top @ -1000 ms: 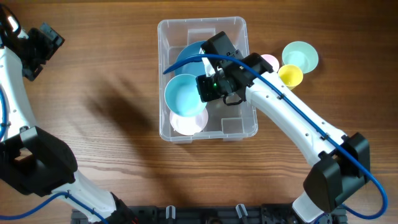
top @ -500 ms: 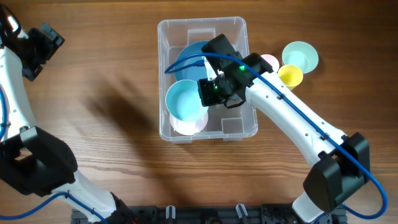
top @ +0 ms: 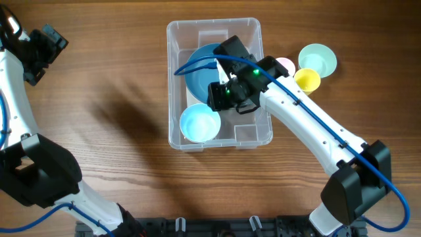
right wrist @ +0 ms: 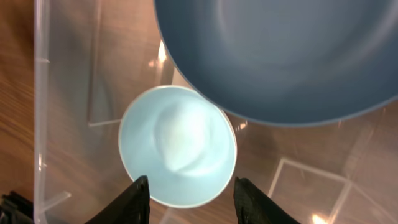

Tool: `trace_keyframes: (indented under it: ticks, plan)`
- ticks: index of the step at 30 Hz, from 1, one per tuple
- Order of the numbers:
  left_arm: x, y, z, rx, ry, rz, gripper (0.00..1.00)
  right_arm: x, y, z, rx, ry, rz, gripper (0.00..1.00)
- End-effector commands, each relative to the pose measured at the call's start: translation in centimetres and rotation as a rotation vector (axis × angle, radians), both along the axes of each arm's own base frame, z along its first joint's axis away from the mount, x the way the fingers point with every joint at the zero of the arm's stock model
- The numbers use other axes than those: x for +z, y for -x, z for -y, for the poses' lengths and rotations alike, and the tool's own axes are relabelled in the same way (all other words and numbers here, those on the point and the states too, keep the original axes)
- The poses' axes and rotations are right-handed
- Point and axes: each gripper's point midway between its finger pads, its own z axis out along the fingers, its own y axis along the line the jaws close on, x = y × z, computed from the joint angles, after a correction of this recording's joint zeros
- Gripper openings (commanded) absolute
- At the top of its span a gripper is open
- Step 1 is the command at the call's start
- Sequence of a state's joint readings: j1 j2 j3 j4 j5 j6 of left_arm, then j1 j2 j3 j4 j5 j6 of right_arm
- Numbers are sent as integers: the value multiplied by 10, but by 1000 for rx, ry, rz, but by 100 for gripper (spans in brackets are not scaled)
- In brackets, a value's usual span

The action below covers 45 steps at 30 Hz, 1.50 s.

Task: Pack container
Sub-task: 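Carry the light blue bowl into the pink bowl and release, then withdraw the right gripper to the right side, then grasp the mint green bowl rim with the right gripper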

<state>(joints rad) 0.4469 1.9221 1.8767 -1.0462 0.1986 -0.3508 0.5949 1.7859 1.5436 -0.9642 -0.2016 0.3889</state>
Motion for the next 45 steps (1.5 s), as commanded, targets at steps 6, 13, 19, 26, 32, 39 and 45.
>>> trace_keyframes:
  ticks: [6, 13, 19, 26, 32, 39, 45]
  plan:
    - [20, 0, -2, 11, -19, 44, 100, 27, -50, 48, -268, 45, 132, 44]
    - [20, 0, -2, 11, -19, 44, 100, 93, -107, 173, -522, 79, 312, 51]
    - [20, 0, -2, 11, -19, 44, 100, 88, -117, 296, -764, 145, 300, 57]
    - [20, 0, -2, 11, -19, 44, 100, 59, -117, 364, -847, 210, 243, 60]
    - [20, 0, -2, 11, -19, 44, 100, 5, -128, 368, -809, 234, 133, 63]
    - [20, 0, -2, 11, -19, 44, 100, -68, -132, 368, -800, 252, -19, 64]
    - [20, 0, -2, 11, -19, 44, 100, -107, -128, 366, -785, 267, -105, 56]
